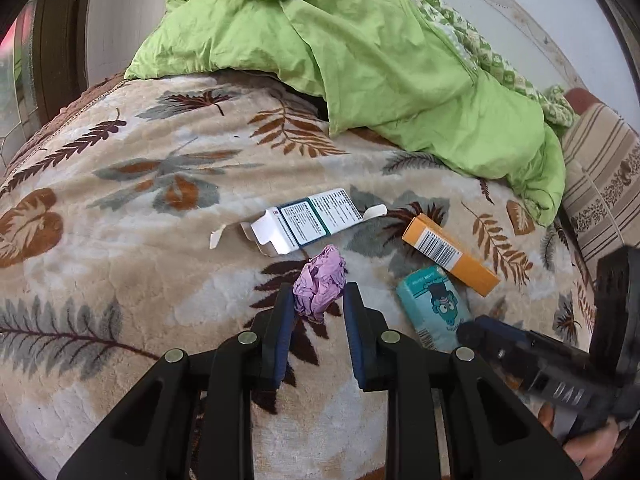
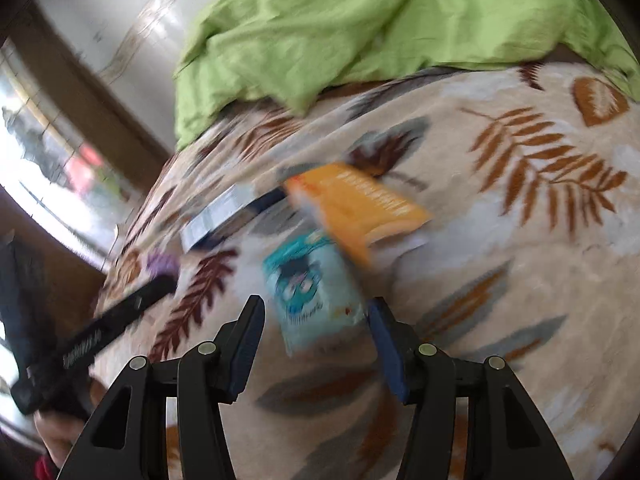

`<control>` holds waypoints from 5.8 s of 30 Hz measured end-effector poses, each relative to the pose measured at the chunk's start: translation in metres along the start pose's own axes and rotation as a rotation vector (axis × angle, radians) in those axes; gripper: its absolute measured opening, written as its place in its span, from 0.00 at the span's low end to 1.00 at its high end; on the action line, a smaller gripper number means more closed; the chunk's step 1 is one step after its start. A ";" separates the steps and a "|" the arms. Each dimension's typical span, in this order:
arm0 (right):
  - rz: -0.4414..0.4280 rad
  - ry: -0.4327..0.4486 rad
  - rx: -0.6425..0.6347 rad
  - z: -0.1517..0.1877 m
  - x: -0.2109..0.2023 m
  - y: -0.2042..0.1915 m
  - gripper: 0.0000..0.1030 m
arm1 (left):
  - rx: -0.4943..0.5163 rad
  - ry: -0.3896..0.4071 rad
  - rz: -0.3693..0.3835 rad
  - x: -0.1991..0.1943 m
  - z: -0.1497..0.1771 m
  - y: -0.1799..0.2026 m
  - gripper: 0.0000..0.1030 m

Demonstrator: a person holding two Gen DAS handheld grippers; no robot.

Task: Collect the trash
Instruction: 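Grasp the purple cloth with the left tool while the right tool grasps the teal snack packet, then hold the purple cloth and teal packet lifted above the bed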

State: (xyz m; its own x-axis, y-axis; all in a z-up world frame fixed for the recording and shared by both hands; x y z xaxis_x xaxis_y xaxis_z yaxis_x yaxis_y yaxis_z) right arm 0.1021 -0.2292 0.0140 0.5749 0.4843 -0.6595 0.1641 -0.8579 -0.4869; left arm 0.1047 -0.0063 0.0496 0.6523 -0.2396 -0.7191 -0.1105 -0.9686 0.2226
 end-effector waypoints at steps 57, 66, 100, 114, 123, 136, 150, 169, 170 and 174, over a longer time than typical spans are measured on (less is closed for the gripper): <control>0.202 0.266 -0.049 0.133 -0.135 -0.093 0.32 | 0.299 0.173 -0.093 -0.130 0.118 0.056 0.23; 0.200 0.261 -0.053 0.133 -0.134 -0.094 0.32 | 0.296 0.171 -0.095 -0.128 0.117 0.055 0.23; 0.193 0.261 -0.047 0.133 -0.134 -0.093 0.32 | 0.298 0.167 -0.099 -0.125 0.117 0.053 0.23; 0.192 0.261 -0.047 0.133 -0.133 -0.094 0.32 | 0.299 0.164 -0.101 -0.125 0.117 0.055 0.23; 0.191 0.263 -0.044 0.133 -0.133 -0.095 0.32 | 0.299 0.163 -0.102 -0.124 0.117 0.054 0.23; 0.189 0.262 -0.045 0.133 -0.133 -0.094 0.32 | 0.300 0.162 -0.102 -0.124 0.117 0.056 0.23; 0.188 0.263 -0.045 0.133 -0.134 -0.094 0.32 | 0.301 0.160 -0.103 -0.124 0.117 0.056 0.23; 0.187 0.264 -0.046 0.133 -0.134 -0.093 0.32 | 0.301 0.160 -0.103 -0.124 0.118 0.058 0.23; 0.186 0.264 -0.047 0.133 -0.134 -0.093 0.32 | 0.301 0.160 -0.104 -0.124 0.118 0.058 0.23; 0.186 0.264 -0.047 0.133 -0.134 -0.093 0.32 | 0.301 0.160 -0.105 -0.124 0.118 0.058 0.23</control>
State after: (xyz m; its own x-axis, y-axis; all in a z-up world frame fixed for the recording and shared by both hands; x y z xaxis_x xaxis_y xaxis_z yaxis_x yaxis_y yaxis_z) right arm -0.0973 -0.1915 0.0719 0.7856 0.2625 -0.5603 0.0697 -0.9373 -0.3414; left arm -0.0709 -0.0406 0.0746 0.7780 -0.1479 -0.6106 -0.2376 -0.9690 -0.0680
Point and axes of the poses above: each gripper's, at about its wrist camera, not at the fingertips, and x roughly the way its jaws point, y to its right, z to its underside, the point moved 1 cm from there along x, roughly the way its jaws point, and after that the axes turned 2 degrees about -z, right-handed, at the moved point
